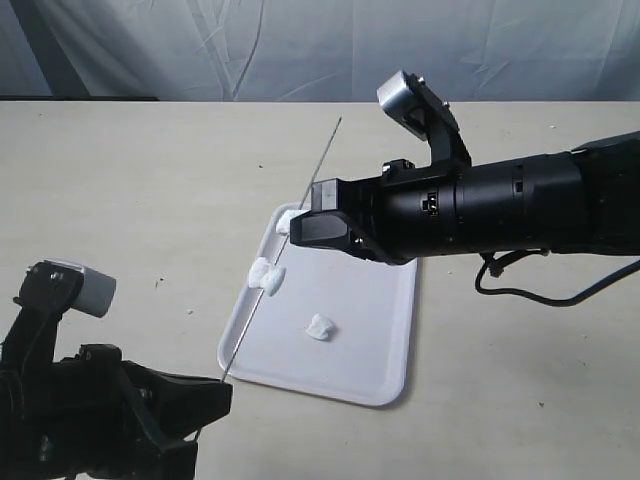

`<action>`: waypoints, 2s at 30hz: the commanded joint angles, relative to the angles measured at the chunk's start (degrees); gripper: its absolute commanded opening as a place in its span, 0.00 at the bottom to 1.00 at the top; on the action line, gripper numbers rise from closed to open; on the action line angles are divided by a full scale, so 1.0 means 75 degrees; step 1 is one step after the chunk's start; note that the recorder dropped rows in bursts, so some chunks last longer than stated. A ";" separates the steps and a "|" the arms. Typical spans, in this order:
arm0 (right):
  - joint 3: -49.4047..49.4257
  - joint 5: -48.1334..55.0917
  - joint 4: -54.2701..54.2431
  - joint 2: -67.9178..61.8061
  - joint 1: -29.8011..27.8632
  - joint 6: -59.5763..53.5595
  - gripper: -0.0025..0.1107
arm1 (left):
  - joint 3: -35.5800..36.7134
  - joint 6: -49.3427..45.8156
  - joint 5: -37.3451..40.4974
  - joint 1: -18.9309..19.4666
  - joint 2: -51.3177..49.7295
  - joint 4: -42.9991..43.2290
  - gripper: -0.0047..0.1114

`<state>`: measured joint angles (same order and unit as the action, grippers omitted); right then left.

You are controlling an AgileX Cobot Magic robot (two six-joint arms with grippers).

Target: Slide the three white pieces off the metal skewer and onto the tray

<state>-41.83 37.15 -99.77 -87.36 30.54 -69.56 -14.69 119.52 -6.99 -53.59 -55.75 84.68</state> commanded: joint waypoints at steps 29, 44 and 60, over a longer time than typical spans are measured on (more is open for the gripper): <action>-0.0867 -0.3298 -0.0023 0.0562 -0.0026 0.0206 0.02 | 0.0769 0.0023 -0.1084 -0.0032 0.0056 0.0000 0.04; -0.0243 -0.3577 -0.0023 0.0093 -0.0026 0.0224 0.02 | 0.0769 0.0001 0.0855 -0.0032 0.0056 -0.0009 0.04; -0.1162 -0.4616 -0.0023 0.0039 -0.0026 0.0224 0.02 | 0.1313 0.0001 -0.0540 -0.0032 0.0056 -0.0034 0.04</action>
<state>-48.90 10.79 -98.84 -87.43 31.52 -67.72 -6.44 118.70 -7.87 -53.75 -55.27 84.37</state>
